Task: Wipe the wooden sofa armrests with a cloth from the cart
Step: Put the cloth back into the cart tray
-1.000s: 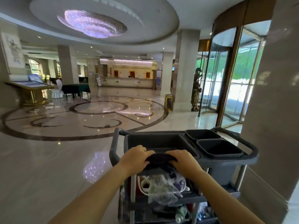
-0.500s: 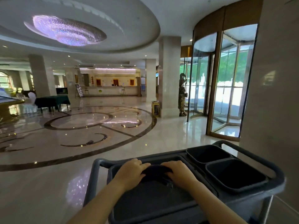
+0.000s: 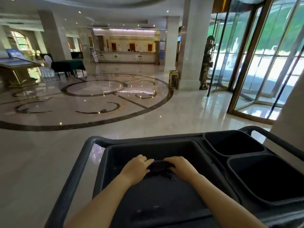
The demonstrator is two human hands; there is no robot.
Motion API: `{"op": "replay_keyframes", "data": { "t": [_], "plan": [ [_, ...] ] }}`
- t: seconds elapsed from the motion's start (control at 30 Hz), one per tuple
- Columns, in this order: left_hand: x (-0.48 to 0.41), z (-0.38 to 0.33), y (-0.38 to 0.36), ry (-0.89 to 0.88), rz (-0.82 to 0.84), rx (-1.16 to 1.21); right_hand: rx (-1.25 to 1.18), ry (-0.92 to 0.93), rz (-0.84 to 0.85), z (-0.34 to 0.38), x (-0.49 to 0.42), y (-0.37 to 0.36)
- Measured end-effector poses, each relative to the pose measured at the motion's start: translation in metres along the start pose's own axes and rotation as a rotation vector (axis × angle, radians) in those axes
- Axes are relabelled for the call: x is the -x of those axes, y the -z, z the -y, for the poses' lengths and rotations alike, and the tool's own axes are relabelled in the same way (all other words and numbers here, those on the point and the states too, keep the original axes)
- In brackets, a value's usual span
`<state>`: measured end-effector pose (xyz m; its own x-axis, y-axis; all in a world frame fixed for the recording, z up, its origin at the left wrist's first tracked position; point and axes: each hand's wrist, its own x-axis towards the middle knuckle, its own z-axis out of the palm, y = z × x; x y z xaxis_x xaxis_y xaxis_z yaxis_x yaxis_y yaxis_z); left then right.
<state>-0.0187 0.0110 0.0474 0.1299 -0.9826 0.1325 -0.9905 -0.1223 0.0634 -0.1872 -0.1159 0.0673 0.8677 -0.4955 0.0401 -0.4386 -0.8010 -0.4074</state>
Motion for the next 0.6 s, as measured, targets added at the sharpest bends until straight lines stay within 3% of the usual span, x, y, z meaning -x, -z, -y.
{"op": "replay_keyframes", "data": {
  "t": [0.17,0.37,0.6],
  "plan": [
    [0.0,-0.001,-0.055,0.112,0.13,0.002,-0.021,-0.055,0.142,-0.024,-0.02,-0.049],
    [-0.012,0.004,-0.084,0.148,0.162,-0.032,-0.022,-0.133,0.208,-0.04,-0.035,-0.084],
    [-0.021,0.009,-0.108,0.195,0.158,-0.009,-0.027,-0.146,0.161,-0.054,-0.053,-0.107]
  ]
}}
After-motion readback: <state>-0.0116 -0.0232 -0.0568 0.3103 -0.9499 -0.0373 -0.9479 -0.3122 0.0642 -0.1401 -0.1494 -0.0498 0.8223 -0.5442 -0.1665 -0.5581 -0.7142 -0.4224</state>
